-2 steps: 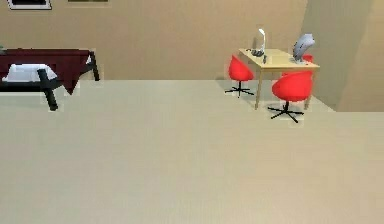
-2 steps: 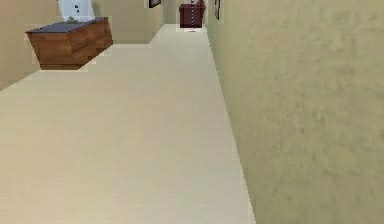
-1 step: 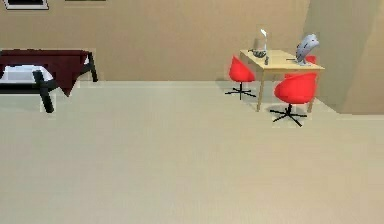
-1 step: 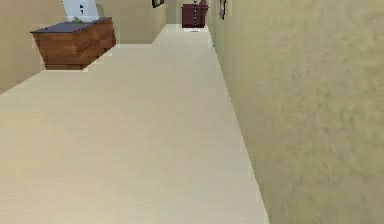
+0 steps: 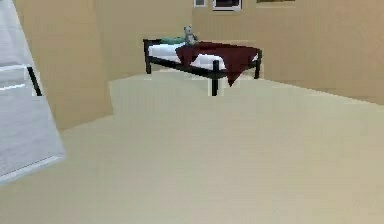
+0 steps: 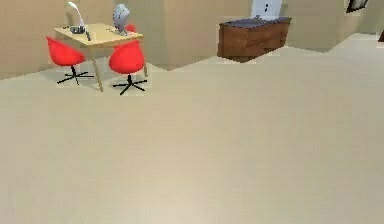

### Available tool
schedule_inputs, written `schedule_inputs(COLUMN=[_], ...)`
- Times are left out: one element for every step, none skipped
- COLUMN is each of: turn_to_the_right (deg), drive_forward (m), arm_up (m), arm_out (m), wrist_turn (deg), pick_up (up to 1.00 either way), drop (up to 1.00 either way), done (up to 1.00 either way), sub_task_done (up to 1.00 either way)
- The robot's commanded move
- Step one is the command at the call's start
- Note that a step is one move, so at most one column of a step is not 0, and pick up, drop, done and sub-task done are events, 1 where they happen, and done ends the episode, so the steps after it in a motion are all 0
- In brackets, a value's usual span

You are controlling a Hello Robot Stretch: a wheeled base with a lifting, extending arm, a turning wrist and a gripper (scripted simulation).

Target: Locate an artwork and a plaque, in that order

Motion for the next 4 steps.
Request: schedule_inputs(turn_to_the_right=[-42.0,0.0,-3.0,0.0], drive_forward=[0.0,1.0,0.0,0.65], arm_up=[0.0,0.0,0.0,0.0], arm_out=[0.0,0.0,0.0,0.0], wrist_turn=[0.0,0.0,0.0,0.0], pick_up=[0.0,0.0,0.0,0.0], drop=[0.0,0.0,0.0,0.0], done=[0.0,0.0,0.0,0.0], sub_task_done=[0.0,0.0,0.0,0.0])
